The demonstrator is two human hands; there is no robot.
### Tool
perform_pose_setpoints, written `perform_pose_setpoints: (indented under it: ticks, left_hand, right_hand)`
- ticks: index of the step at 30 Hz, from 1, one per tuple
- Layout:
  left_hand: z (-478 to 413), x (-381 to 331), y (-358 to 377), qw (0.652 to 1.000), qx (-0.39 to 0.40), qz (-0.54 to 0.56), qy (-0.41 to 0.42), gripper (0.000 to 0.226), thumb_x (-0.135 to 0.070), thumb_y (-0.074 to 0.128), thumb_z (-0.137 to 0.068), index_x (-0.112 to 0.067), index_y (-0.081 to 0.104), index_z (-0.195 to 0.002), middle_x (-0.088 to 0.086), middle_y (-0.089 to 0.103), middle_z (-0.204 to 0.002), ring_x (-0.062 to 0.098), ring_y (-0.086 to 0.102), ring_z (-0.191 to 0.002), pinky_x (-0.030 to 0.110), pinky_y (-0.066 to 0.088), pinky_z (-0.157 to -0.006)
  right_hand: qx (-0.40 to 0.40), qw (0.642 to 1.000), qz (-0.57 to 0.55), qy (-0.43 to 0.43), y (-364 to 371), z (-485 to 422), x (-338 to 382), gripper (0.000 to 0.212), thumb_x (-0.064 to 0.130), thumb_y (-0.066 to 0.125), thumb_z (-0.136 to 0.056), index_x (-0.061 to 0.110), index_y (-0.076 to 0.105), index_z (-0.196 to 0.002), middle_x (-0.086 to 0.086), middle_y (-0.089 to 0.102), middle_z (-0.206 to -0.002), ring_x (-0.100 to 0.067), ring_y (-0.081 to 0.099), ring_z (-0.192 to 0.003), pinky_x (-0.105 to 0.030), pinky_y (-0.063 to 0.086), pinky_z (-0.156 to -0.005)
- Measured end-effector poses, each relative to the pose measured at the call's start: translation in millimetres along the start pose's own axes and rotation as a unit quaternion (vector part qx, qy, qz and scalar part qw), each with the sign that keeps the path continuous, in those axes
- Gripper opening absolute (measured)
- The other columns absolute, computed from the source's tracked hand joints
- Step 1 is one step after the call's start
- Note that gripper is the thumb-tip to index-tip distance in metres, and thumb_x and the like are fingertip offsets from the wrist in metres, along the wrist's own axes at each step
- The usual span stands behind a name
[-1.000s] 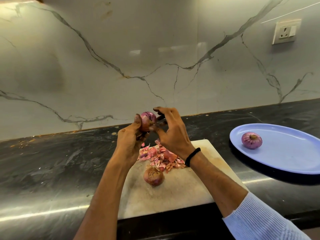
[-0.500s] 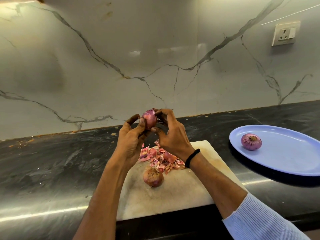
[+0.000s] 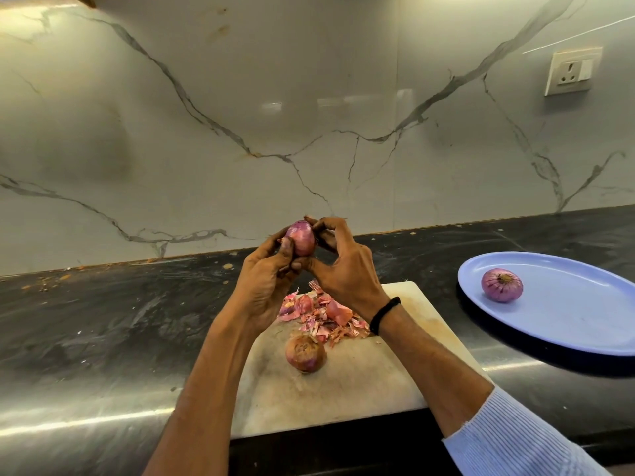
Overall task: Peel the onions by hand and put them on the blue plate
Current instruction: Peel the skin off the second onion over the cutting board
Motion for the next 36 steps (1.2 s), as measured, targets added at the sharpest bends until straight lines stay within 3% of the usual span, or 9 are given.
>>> perform_pose_setpoints:
  ticks: [5,10,12,15,19,22,26,30,36]
  left_hand:
    - [-0.3,0.6,-0.9,1.000,-0.002,-0.007,0.000,0.040,-0.017,0.062,-0.087,-0.006,0.064,-0.126,0.021,0.061,-0.131,0.016,0.061,-0.088,0.025,0.058,-0.081]
    - [-0.2,-0.9,-1.8,1.000,0.005,0.003,0.002,0.046,-0.020,0.064,-0.085,-0.005,0.063,-0.129,0.022,0.062,-0.131,0.017,0.065,-0.089,0.028,0.058,-0.086]
    - [-1.1,-1.0,-3.2,1.000,-0.001,0.006,0.002,0.048,-0.019,0.064,-0.085,-0.006,0.062,-0.130,0.022,0.061,-0.132,0.018,0.065,-0.093,0.028,0.058,-0.086]
    - [-1.6,1.4,0.8,1.000,-0.001,0.012,0.001,0.046,-0.015,0.063,-0.086,-0.007,0.061,-0.132,0.020,0.062,-0.131,0.014,0.066,-0.082,0.027,0.059,-0.082]
    - [-0.5,0.0,-3.1,1.000,-0.004,0.010,0.011,0.037,-0.009,0.059,-0.095,-0.008,0.062,-0.131,0.016,0.066,-0.126,0.017,0.069,-0.088,0.028,0.059,-0.078]
    - [0.1,-1.1,-4.3,1.000,-0.008,-0.002,0.019,0.036,-0.009,0.060,-0.094,-0.010,0.063,-0.130,0.012,0.069,-0.121,0.020,0.071,-0.093,0.033,0.060,-0.083]
    - [0.2,-3.2,-5.1,1.000,-0.010,-0.006,0.025,0.047,-0.014,0.065,-0.084,-0.012,0.062,-0.131,0.011,0.068,-0.122,0.026,0.071,-0.103,0.040,0.060,-0.090]
    - [-1.2,-4.5,-5.4,0.999,-0.006,-0.025,0.036,0.049,-0.014,0.066,-0.082,-0.013,0.063,-0.131,0.014,0.064,-0.128,0.029,0.068,-0.110,0.036,0.059,-0.088]
    - [-1.4,-5.8,-6.2,0.998,-0.003,-0.049,0.050,0.050,-0.013,0.065,-0.081,-0.012,0.062,-0.131,0.012,0.066,-0.125,0.031,0.066,-0.115,0.035,0.060,-0.087]
  right_hand:
    - [-0.001,1.000,0.017,-0.008,0.9,0.5,-0.6,0.054,0.019,0.084,-0.080,0.004,0.051,-0.120,-0.010,0.067,-0.122,-0.008,0.060,-0.111,-0.010,0.046,-0.096]
    - [-0.004,0.996,0.075,-0.046,5.3,2.1,-0.9,0.033,0.016,0.079,-0.085,0.004,0.056,-0.107,-0.006,0.066,-0.097,-0.020,0.067,-0.086,-0.030,0.059,-0.081]
    - [-0.003,0.998,0.052,-0.037,6.2,1.0,-0.5,0.037,0.011,0.077,-0.086,0.003,0.054,-0.113,-0.009,0.067,-0.105,-0.018,0.067,-0.096,-0.025,0.057,-0.088]
    - [-0.002,0.999,0.026,-0.019,2.0,0.4,-2.7,0.050,0.008,0.077,-0.086,0.005,0.048,-0.127,-0.011,0.068,-0.119,-0.009,0.062,-0.108,-0.012,0.048,-0.095]
    - [0.008,0.999,0.026,-0.024,6.0,1.4,-2.3,0.055,0.011,0.077,-0.086,0.011,0.045,-0.131,-0.010,0.068,-0.121,-0.015,0.064,-0.110,-0.010,0.046,-0.096]
    - [0.006,0.999,0.029,-0.025,5.0,2.0,-1.7,0.048,0.012,0.076,-0.088,0.010,0.048,-0.127,-0.008,0.069,-0.115,-0.012,0.066,-0.105,-0.014,0.051,-0.093]
    - [-0.011,0.997,0.062,-0.046,2.8,4.2,2.6,0.029,0.015,0.074,-0.089,0.004,0.056,-0.109,-0.006,0.067,-0.095,-0.016,0.066,-0.083,-0.027,0.059,-0.075]
    - [-0.004,1.000,0.008,-0.015,1.7,0.3,0.8,0.053,0.010,0.078,-0.085,0.004,0.049,-0.128,-0.009,0.069,-0.119,-0.007,0.062,-0.108,-0.014,0.050,-0.094]
    - [0.004,0.999,0.025,-0.027,2.4,0.7,0.2,0.053,0.013,0.080,-0.084,0.006,0.052,-0.129,-0.009,0.070,-0.116,-0.016,0.068,-0.105,-0.010,0.048,-0.093]
Point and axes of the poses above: each hand's wrist, its own z-axis away from the middle knuckle, its own y-axis out of the palm, x = y × z, the point moved 10 cm from there along -z, towards the middle knuckle
